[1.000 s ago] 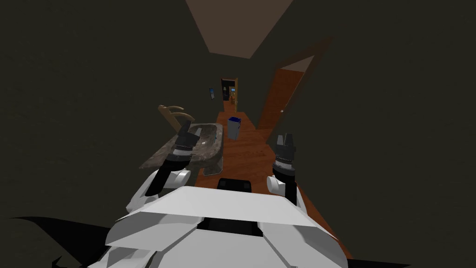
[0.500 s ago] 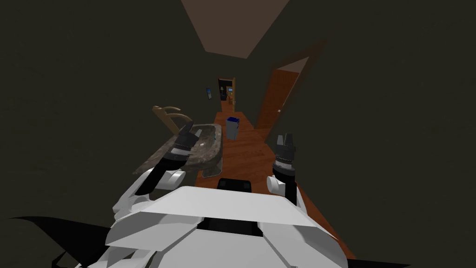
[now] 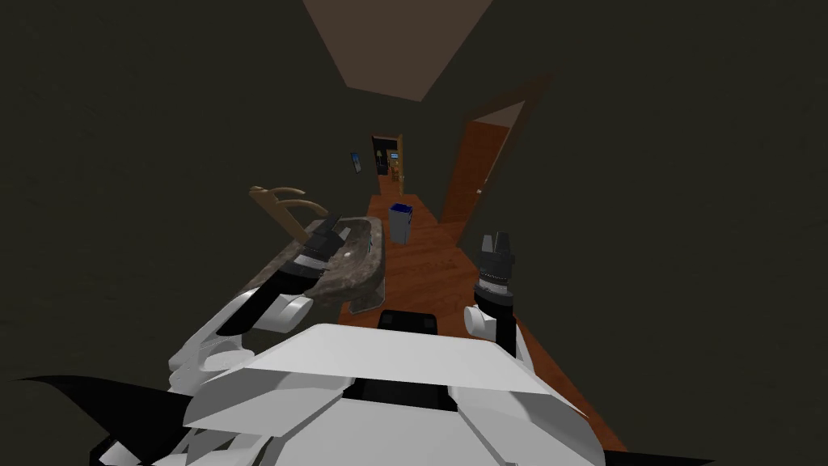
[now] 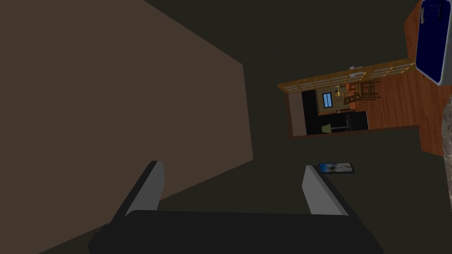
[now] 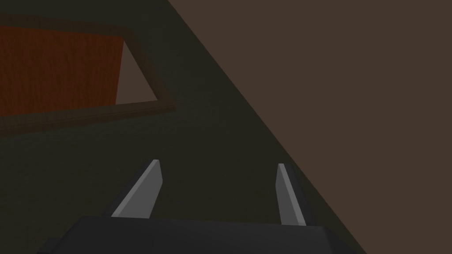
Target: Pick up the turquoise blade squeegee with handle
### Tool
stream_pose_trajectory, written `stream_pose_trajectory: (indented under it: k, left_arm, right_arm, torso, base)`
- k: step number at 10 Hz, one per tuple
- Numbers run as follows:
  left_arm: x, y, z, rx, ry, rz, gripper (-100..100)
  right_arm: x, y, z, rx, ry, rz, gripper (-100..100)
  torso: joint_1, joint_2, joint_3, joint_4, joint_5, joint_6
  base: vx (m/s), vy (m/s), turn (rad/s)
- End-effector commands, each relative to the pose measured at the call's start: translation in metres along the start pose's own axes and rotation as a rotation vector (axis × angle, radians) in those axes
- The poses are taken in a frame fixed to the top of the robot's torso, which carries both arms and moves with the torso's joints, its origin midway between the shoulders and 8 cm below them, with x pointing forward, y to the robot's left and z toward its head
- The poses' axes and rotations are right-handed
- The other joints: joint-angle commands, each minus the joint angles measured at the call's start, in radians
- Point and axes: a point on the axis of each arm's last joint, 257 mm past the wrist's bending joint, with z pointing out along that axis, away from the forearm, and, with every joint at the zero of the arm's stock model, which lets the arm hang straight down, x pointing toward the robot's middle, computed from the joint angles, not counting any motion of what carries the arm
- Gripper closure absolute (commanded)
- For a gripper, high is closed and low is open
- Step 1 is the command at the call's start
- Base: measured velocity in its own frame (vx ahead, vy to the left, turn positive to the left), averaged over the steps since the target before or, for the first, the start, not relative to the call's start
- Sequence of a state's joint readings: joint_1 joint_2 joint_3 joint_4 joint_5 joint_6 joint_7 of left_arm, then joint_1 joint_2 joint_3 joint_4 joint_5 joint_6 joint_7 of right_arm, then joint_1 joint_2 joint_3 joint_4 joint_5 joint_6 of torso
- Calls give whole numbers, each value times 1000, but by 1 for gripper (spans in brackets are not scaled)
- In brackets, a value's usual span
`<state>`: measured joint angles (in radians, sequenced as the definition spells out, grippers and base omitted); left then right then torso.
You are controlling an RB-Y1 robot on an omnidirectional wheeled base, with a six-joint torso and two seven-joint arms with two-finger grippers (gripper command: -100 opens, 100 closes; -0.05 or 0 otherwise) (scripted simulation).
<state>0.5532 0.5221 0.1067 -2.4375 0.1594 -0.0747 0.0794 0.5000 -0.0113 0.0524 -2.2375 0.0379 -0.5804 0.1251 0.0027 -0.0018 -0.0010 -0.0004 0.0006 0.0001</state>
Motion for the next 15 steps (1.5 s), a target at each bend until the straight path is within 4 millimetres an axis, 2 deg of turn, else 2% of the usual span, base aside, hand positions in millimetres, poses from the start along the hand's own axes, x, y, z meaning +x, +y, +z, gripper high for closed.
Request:
stream_pose_trajectory:
  k: [1,2,3,9,15]
  left_arm:
    - [-1,6,0,-28,18,13,-100]
    - [-3,16,-1,-78,36,24,-100]
    - [-2,16,-1,-79,44,30,-100]
    - [-4,47,-7,-248,126,77,-100]
    - [-6,84,-22,-446,206,115,-100]
  right_arm:
    - [0,0,0,0,0,0,0]
    - [0,0,0,0,0,0,0]
    - [0,0,0,0,0,0,0]
    - [0,0,0,0,0,0,0]
    - [0,0,0,0,0,0,0]
  torso:
    - [0,0,0,0,0,0]
    - [0,0,0,0,0,0]
    - [0,-1,0,0,0,0]
    - [-1,-1,-1,0,0,0]
    - [-2,-2,-1,0,0,0]
  base:
    - [17,35,-77]
    - [29,34,-133]
    - [23,32,-78]
    - [24,29,-110]
    - [33,24,-104]
